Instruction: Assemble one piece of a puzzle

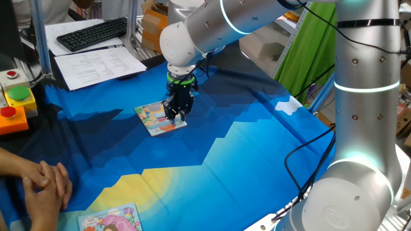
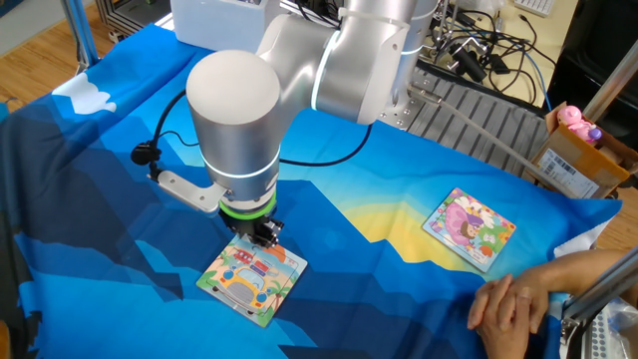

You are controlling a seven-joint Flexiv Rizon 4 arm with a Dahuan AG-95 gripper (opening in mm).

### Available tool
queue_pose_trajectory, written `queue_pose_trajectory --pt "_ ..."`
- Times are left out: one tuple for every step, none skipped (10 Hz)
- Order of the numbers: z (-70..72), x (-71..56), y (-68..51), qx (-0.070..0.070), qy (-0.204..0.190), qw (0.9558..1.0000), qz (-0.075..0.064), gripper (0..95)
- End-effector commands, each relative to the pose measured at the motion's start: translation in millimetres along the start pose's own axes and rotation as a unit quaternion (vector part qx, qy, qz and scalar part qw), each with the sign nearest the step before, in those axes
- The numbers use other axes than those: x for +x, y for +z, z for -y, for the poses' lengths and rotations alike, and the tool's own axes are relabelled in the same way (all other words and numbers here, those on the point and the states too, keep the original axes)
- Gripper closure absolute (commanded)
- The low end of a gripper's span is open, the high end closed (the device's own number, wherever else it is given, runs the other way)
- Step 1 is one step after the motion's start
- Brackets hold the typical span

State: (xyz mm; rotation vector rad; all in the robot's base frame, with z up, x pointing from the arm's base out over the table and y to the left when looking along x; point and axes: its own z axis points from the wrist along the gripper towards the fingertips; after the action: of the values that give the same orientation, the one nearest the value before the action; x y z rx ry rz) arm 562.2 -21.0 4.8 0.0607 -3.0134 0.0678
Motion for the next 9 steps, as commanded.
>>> queue_pose_trajectory --pt "-0.6 0.0 2.4 -0.001 0.0 1.0 0.001 57.0" --pt "-0.6 0.0 2.4 -0.001 0.0 1.0 0.001 57.0" --pt "-0.5 0.0 1.8 -0.002 -0.001 1.0 0.001 57.0" --pt "0.1 0.6 -3.5 -0.014 -0.005 0.9999 -0.003 57.0" --pt "0.0 1.2 -8.3 -0.024 -0.003 0.9996 -0.011 57.0" --pt "-0.7 1.8 -8.8 -0.027 0.002 0.9996 -0.011 57.0" --pt "-0.9 2.0 -8.7 -0.027 0.003 0.9996 -0.011 57.0" --pt "-2.2 1.8 -9.2 -0.029 0.005 0.9995 -0.01 57.0" --pt "-2.7 1.8 -9.3 -0.032 0.004 0.9994 -0.01 57.0"
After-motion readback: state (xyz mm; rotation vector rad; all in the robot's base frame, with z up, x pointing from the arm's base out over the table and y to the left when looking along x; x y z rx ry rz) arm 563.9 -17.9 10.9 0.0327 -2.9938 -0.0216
